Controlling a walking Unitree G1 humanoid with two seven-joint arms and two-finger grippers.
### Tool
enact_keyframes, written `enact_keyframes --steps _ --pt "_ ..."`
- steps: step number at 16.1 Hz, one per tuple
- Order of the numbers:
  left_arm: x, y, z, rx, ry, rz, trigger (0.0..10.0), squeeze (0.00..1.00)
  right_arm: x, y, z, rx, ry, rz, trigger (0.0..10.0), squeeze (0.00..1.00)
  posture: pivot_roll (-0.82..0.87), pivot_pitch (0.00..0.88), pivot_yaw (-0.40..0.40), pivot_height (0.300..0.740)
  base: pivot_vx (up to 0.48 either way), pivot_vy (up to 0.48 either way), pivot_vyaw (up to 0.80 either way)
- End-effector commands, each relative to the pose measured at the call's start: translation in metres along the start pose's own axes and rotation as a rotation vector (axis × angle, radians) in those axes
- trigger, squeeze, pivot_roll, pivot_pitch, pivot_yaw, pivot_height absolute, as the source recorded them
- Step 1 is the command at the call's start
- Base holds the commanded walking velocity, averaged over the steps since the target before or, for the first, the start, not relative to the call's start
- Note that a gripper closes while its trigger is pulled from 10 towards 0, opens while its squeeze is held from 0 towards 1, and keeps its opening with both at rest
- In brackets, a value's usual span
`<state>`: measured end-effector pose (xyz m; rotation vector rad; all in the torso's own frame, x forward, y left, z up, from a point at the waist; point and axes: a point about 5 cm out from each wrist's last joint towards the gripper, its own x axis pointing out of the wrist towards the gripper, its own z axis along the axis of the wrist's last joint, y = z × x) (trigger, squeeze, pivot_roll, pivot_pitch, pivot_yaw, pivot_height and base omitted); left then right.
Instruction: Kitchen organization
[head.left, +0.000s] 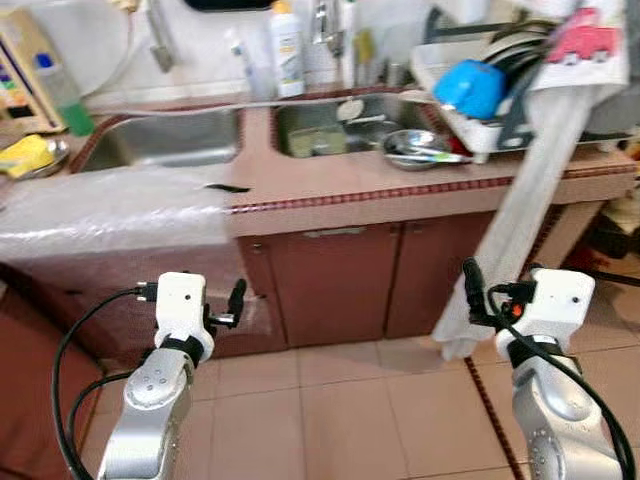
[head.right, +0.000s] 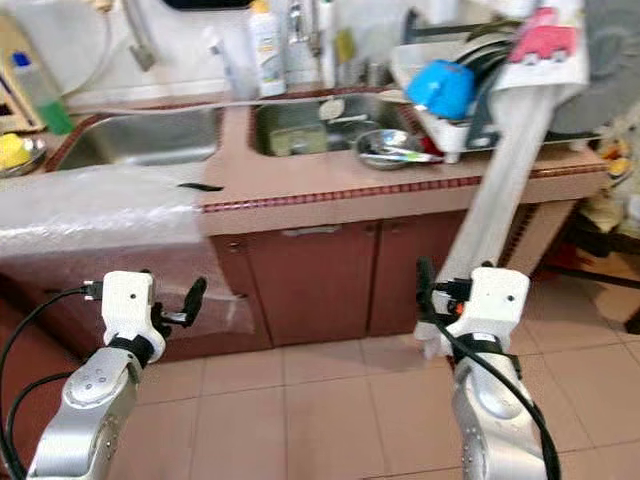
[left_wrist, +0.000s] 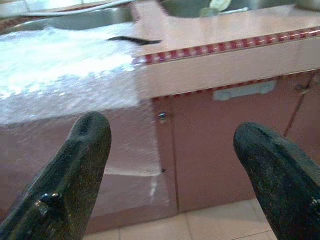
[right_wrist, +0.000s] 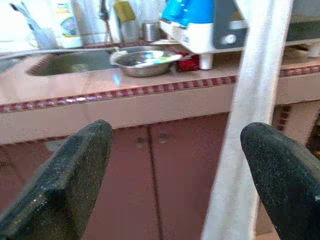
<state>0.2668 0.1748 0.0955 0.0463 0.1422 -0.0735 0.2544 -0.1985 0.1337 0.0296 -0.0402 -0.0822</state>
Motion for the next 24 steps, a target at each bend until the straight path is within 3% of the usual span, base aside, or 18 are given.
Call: enact_keyframes --steps 1,13,18,24 --pt "0.002 0.000 0.006 0.002 -0.017 0.001 10.0 0.00 -0.001 -0.002 0.005 -0.003 -0.013 -0.008 10.0 0.00 0.01 0.000 0.101 0.740 0.000 0.465 0.00" --pt "0.006 -0.007 0.005 -0.020 0.003 -0.001 10.0 0.00 0.009 0.002 0.011 -0.005 -0.033 0.016 10.0 0.00 0.02 0.000 0.076 0.740 0.000 0.465 0.00" --pt "0.006 0.001 0.004 -0.028 -0.006 0.056 10.0 0.00 0.015 0.011 0.012 -0.010 -0.029 0.072 10.0 0.00 0.04 0.000 0.041 0.740 0.000 0.465 0.00" --pt "0.015 -0.015 0.007 -0.075 -0.071 0.059 10.0 0.00 0.032 0.013 0.020 -0.046 -0.050 0.126 10.0 0.00 0.01 0.000 -0.031 0.740 0.000 0.000 0.00"
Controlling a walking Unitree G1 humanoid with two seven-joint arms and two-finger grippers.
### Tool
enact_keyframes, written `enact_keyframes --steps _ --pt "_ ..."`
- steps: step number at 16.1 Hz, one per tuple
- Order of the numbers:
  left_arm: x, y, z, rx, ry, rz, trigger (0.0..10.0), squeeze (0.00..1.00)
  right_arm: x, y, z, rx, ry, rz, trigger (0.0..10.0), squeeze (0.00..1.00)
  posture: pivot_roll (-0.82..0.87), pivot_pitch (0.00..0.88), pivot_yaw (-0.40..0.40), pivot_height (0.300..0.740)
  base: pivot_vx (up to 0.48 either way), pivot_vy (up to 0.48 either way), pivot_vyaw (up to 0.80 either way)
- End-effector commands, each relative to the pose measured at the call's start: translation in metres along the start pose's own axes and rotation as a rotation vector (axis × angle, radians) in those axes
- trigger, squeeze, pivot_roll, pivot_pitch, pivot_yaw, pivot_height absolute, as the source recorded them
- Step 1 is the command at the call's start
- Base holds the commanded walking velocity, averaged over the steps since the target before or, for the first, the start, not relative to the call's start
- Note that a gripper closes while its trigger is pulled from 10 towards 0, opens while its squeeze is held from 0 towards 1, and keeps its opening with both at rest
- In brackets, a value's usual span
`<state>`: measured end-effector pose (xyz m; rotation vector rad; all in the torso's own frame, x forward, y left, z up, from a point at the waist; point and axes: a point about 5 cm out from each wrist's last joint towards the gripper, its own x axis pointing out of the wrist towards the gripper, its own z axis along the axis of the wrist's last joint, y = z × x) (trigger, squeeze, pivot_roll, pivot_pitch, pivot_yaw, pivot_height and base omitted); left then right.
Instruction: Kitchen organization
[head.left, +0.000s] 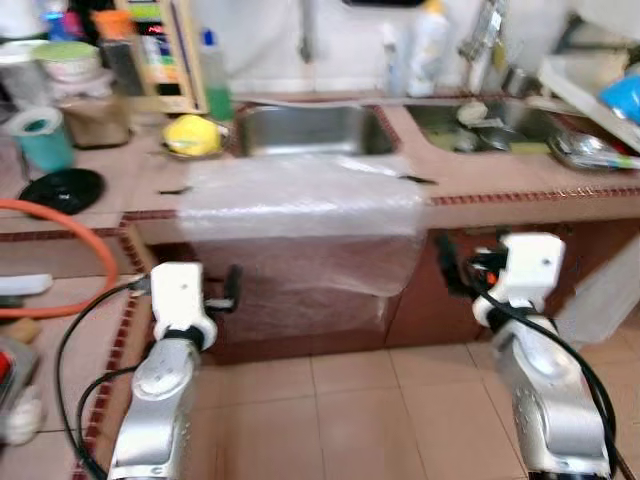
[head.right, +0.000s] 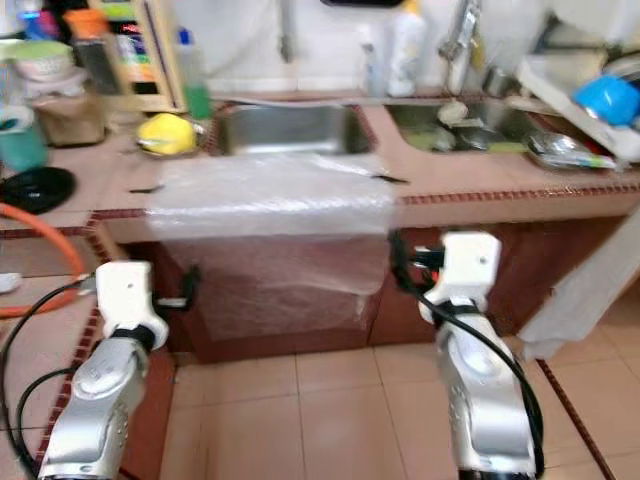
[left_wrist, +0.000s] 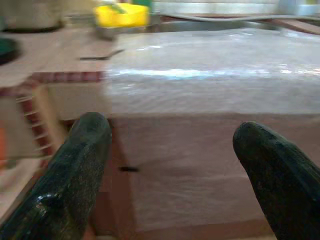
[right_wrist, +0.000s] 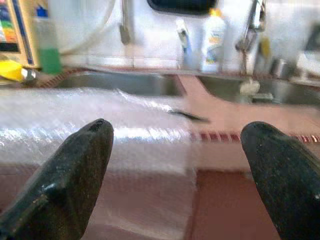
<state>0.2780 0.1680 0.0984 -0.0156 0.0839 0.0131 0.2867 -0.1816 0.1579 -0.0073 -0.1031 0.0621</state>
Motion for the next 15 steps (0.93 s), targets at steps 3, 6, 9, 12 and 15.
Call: enact_keyframes --steps 3,6,9,12,15 --pt "0.008 -0.018 0.009 -0.038 -0.041 -0.059 10.0 0.00 0.003 -0.002 0.004 -0.021 -0.003 0.005 10.0 0.00 -0.01 0.000 -0.039 0.740 0.000 0.000 0.00" --pt "0.009 -0.020 0.010 -0.040 -0.059 -0.056 10.0 0.00 0.004 -0.001 0.002 -0.019 0.001 0.006 10.0 0.00 0.00 0.000 -0.039 0.740 0.000 0.000 0.00" --pt "0.009 -0.018 0.004 -0.039 -0.044 -0.050 10.0 0.00 0.007 0.004 0.000 -0.020 -0.003 0.020 10.0 0.00 0.01 0.000 -0.045 0.740 0.000 0.000 0.00" --pt "0.015 -0.020 0.006 -0.048 -0.063 -0.024 10.0 0.00 0.014 0.011 0.001 -0.023 0.002 0.065 10.0 0.00 0.01 0.000 -0.092 0.740 0.000 0.000 0.00" --pt "0.015 -0.026 0.006 0.002 -0.082 -0.040 10.0 0.00 0.013 0.009 -0.003 -0.034 0.007 0.062 10.0 0.00 0.01 0.000 -0.068 0.740 0.000 0.000 0.00"
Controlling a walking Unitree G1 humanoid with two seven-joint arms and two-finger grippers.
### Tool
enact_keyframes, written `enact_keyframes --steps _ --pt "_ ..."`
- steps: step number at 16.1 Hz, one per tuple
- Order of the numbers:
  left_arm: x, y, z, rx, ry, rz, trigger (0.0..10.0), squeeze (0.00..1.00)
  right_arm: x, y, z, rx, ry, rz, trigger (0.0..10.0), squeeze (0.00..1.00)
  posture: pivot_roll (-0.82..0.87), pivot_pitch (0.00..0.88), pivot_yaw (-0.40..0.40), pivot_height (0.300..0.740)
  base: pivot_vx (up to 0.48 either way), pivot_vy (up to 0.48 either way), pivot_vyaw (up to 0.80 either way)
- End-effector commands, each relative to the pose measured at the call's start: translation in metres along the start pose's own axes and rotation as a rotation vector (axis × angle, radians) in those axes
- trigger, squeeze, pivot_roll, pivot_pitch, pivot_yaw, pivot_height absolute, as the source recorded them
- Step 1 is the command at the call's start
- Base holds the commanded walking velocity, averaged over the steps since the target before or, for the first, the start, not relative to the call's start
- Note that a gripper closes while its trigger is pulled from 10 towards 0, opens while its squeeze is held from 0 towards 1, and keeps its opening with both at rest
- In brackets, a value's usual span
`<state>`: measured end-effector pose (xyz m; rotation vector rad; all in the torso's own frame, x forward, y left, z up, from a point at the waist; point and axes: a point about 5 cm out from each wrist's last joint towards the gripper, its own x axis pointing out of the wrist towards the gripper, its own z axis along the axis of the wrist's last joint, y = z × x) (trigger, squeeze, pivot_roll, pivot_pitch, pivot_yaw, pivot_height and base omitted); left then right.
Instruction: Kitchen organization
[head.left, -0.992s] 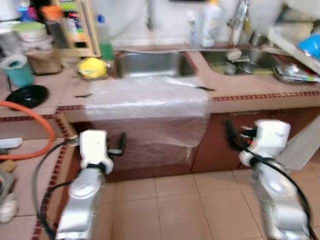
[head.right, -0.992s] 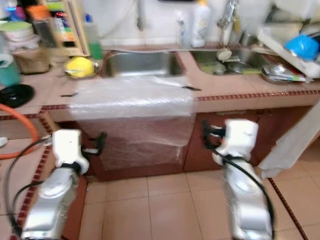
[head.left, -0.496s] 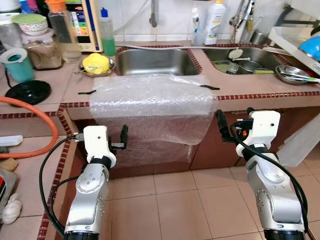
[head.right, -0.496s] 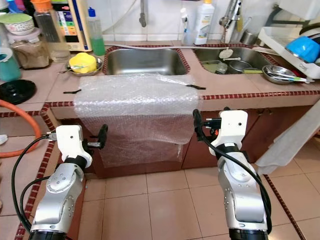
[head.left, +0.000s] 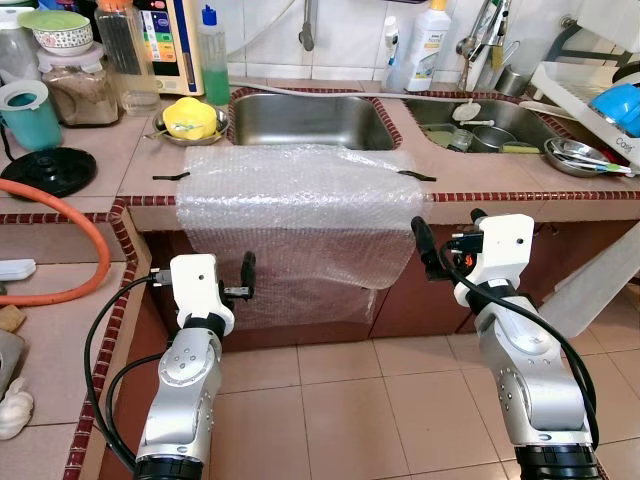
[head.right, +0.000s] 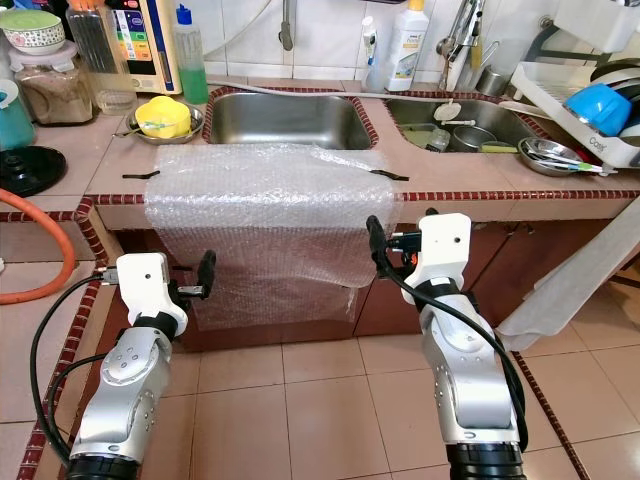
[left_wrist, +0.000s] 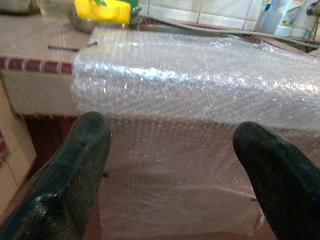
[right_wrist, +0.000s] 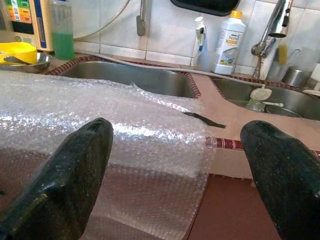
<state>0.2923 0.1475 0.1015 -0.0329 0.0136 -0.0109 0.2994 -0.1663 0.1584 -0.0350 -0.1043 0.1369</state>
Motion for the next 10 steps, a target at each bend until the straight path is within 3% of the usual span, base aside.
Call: enact_keyframes --steps 1,5,10 --pt "0.001 -0.005 0.003 0.037 -0.014 -0.027 10.0 0.00 -0.005 -0.009 -0.004 0.000 0.006 -0.049 10.0 0.00 0.00 0.000 -0.042 0.740 0.000 0.000 0.00" --pt "-0.004 0.006 0.001 0.066 0.009 -0.044 10.0 0.00 -0.016 -0.009 -0.011 0.017 0.014 -0.089 10.0 0.00 -0.01 0.000 0.008 0.740 0.000 0.000 0.00" --pt "-0.037 0.026 -0.017 0.110 0.093 -0.038 10.0 0.00 -0.040 -0.014 -0.021 0.007 0.058 -0.103 10.0 0.00 0.00 0.000 0.023 0.740 0.000 0.000 0.00"
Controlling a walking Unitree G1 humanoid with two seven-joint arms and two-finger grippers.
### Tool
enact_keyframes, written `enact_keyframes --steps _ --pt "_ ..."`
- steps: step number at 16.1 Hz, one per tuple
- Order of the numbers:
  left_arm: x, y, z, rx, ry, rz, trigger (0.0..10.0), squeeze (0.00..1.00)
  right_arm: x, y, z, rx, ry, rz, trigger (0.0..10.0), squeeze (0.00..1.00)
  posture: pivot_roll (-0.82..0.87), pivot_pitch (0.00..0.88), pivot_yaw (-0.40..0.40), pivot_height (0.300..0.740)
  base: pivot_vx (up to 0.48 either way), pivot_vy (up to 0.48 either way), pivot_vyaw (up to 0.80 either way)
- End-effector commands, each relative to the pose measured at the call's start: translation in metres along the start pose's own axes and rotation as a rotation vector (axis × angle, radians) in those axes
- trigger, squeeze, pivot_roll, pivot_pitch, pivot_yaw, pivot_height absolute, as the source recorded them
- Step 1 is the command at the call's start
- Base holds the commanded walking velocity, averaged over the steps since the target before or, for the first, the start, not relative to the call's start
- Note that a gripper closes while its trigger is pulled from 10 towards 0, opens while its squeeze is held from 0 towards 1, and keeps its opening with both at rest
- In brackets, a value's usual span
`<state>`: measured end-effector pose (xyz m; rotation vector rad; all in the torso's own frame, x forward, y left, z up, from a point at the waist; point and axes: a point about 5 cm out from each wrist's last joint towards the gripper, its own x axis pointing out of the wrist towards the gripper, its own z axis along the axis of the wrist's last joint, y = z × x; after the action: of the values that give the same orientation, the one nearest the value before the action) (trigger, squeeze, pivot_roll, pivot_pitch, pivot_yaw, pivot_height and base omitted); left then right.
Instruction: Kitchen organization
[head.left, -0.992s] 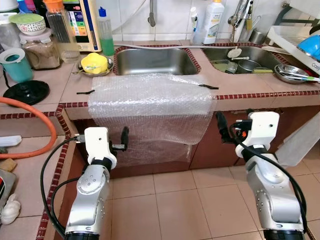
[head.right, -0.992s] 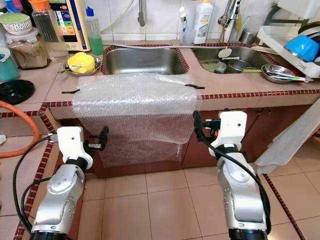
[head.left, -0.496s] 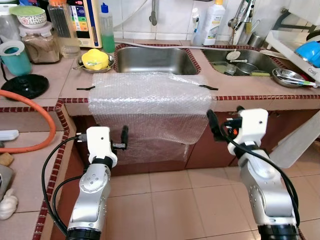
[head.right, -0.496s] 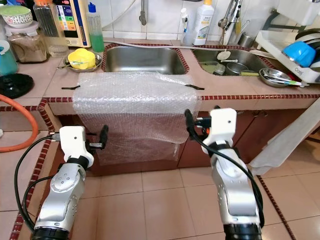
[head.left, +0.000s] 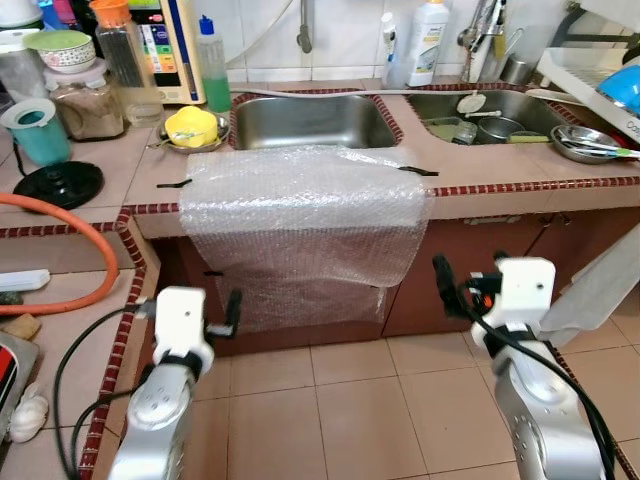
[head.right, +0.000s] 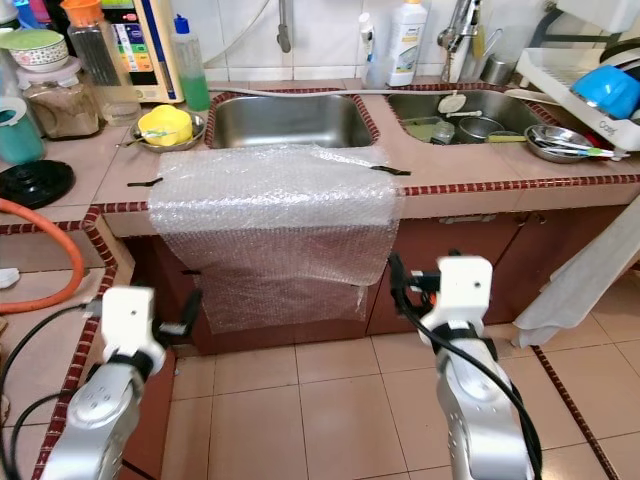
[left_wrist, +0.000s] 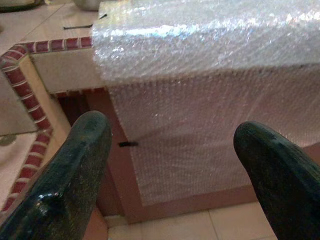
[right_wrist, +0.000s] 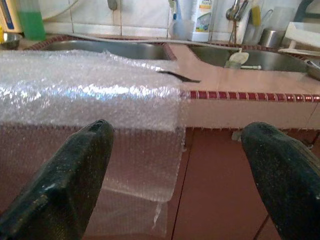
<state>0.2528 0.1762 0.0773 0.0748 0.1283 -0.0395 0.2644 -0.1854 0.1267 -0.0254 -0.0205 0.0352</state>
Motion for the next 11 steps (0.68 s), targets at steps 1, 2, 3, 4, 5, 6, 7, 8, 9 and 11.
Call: enact_keyframes --steps 1,2,3,4,5,6,7,8,9,11 --pt "-0.002 0.001 0.008 0.011 -0.017 -0.016 10.0 0.00 -0.002 -0.003 0.007 -0.005 -0.025 0.000 10.0 0.00 0.01 0.000 0.021 0.740 0.000 0.000 0.00" --pt "-0.004 0.004 0.009 0.015 -0.015 -0.017 10.0 0.00 -0.003 -0.003 0.007 -0.008 -0.023 0.002 10.0 0.00 0.02 0.000 0.021 0.740 0.000 0.000 0.00" --pt "-0.006 0.006 0.010 0.021 -0.012 -0.021 10.0 0.00 -0.003 -0.003 0.007 -0.009 -0.020 0.006 10.0 0.00 0.02 0.000 0.020 0.740 0.000 0.000 0.00" --pt "-0.007 0.008 0.011 0.025 -0.010 -0.028 10.0 0.00 -0.004 -0.001 0.006 -0.010 -0.017 0.011 10.0 0.00 0.03 0.000 0.020 0.740 0.000 0.000 0.00" --pt "-0.007 0.009 0.012 0.024 -0.012 -0.031 10.0 0.00 -0.004 0.000 0.007 -0.007 -0.017 0.016 10.0 0.00 0.03 0.000 0.021 0.740 0.000 0.000 0.00" --pt "-0.007 0.009 0.013 0.018 -0.014 -0.032 10.0 0.00 -0.004 0.001 0.006 -0.005 -0.018 0.019 10.0 0.00 0.03 0.000 0.021 0.740 0.000 0.000 0.00" --pt "-0.008 0.007 0.015 0.008 -0.017 -0.035 10.0 0.00 -0.004 0.003 0.007 -0.004 -0.019 0.024 10.0 0.00 0.03 0.000 0.024 0.740 0.000 0.000 0.00" --pt "-0.008 0.005 0.016 0.006 -0.019 -0.039 10.0 0.00 -0.004 0.004 0.007 -0.004 -0.020 0.026 10.0 0.00 0.03 0.000 0.024 0.740 0.000 0.000 0.00" --pt "-0.009 0.003 0.017 0.005 -0.021 -0.050 10.0 0.00 -0.003 0.004 0.007 -0.003 -0.021 0.027 10.0 0.00 0.03 0.000 0.024 0.740 0.000 0.000 0.00" --pt "-0.008 0.001 0.018 -0.007 -0.019 -0.059 10.0 0.00 -0.002 0.004 0.009 -0.003 -0.026 0.025 10.0 0.00 0.03 0.000 0.029 0.740 0.000 0.000 0.00"
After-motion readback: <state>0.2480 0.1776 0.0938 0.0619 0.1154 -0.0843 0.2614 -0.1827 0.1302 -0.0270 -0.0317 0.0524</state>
